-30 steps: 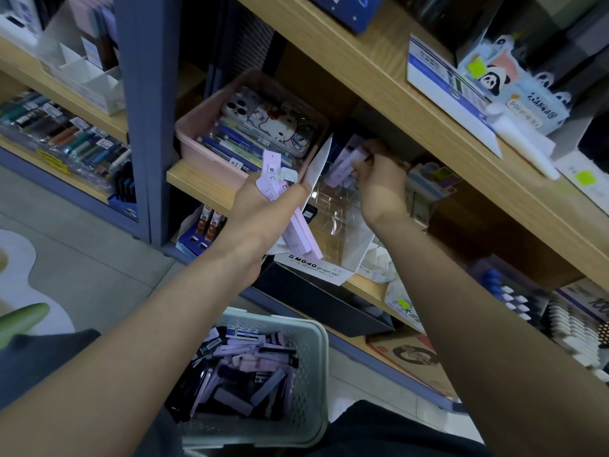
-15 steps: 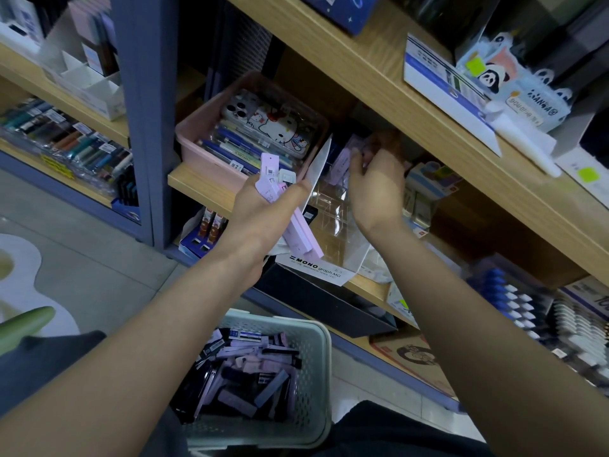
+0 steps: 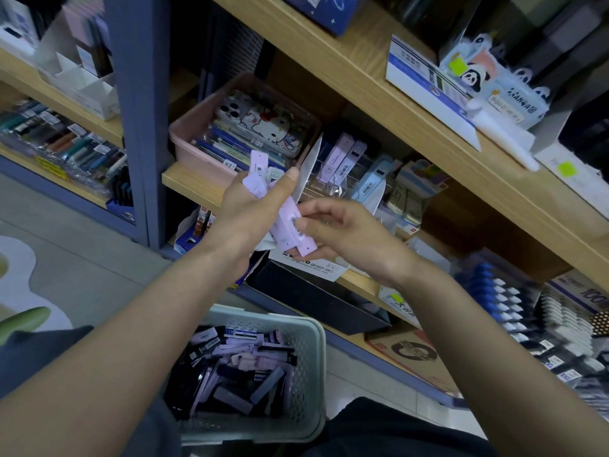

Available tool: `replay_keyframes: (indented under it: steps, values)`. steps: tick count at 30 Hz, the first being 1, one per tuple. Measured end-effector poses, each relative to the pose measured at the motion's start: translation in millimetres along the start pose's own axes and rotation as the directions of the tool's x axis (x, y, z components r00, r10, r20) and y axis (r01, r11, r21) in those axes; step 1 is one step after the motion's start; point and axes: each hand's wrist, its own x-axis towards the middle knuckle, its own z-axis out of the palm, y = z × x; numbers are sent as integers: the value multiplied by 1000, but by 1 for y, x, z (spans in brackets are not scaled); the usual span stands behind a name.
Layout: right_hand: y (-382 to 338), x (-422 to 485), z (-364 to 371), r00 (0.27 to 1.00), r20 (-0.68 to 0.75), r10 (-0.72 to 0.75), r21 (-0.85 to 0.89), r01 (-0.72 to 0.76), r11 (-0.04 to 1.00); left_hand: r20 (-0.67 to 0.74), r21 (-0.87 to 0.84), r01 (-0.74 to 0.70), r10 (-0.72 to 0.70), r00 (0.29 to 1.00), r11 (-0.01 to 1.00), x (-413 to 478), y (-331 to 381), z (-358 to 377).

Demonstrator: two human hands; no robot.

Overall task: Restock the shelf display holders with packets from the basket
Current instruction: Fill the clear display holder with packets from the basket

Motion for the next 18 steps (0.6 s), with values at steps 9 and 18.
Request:
replay_keyframes:
  steps: [9,18]
  values:
    - [8,-5,-3,998,5,55,153,-55,987,107,-29,-43,46,993,999,-8,3,2]
    - [19,22,-32,820,-572,-27,198,170,965,27,-37,26,-25,999,999,0,0,-1]
